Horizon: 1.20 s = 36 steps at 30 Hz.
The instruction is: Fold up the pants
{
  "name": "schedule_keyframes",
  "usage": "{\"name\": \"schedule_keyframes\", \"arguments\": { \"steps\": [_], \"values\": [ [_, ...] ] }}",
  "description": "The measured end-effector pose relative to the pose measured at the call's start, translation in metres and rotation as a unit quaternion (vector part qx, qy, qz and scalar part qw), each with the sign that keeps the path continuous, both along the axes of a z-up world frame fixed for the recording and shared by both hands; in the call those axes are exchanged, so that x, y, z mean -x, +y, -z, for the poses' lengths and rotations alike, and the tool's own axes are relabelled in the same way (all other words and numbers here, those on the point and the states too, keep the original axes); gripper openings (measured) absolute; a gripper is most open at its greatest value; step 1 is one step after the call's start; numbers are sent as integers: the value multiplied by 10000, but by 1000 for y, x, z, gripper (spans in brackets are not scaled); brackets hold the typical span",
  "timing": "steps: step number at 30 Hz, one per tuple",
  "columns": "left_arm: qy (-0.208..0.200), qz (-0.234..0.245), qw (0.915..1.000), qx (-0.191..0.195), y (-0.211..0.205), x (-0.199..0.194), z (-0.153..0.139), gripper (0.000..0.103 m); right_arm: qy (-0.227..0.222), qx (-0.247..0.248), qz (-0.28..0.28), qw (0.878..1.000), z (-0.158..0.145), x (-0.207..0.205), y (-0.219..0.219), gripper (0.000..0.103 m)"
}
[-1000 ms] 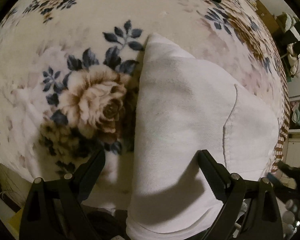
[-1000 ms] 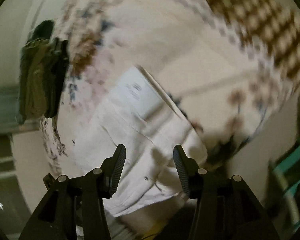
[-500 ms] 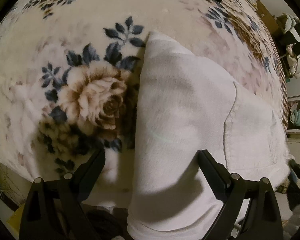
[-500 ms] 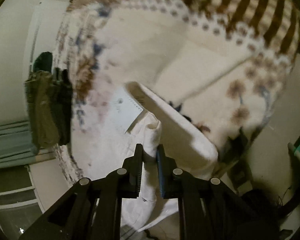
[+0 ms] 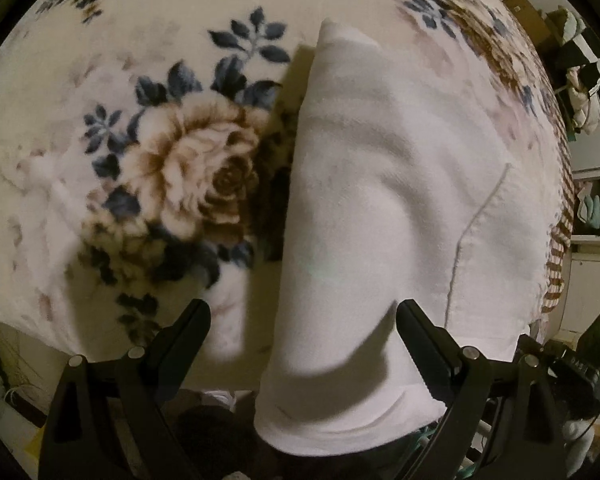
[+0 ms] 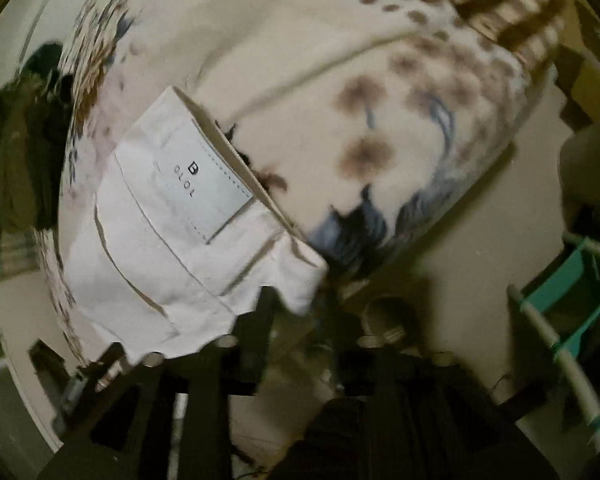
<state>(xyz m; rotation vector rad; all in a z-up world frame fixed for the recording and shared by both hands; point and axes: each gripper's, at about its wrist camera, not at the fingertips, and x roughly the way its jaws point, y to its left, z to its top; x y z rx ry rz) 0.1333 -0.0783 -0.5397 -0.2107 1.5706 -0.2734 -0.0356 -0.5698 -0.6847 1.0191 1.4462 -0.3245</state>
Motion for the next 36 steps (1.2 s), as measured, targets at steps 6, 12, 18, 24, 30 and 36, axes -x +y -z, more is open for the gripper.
{"name": "schedule_keyframes", "arguments": {
  "steps": [6, 12, 18, 24, 30, 36],
  "values": [
    [-176, -238, 9994, 206, 8, -17, -17, 95, -525, 249, -258, 9980, -35, -17, -19, 58],
    [-270, -627, 9970, 366, 2, -69, -3, 95, -1042, -216, -567, 9927, -17, -80, -27, 62],
    [298, -1083, 9929, 392, 17, -94, 44, 103, -712, -864, -894, 9897, 37, -119, -15, 56],
    [305, -1117, 9917, 558, 24, -88, 44, 103, -726, 227, -1328, 9882, 20, -117, 1, 16],
    [-8, -881, 9946, 544, 31, -55, 3, 103, -695, -55, -1116, 9913, 17, -112, -1, 33],
    [334, -477, 9969, 524, 24, 13, 17, 103, -520, -248, -440, 9974, -14, -49, -16, 60]
  ]
}}
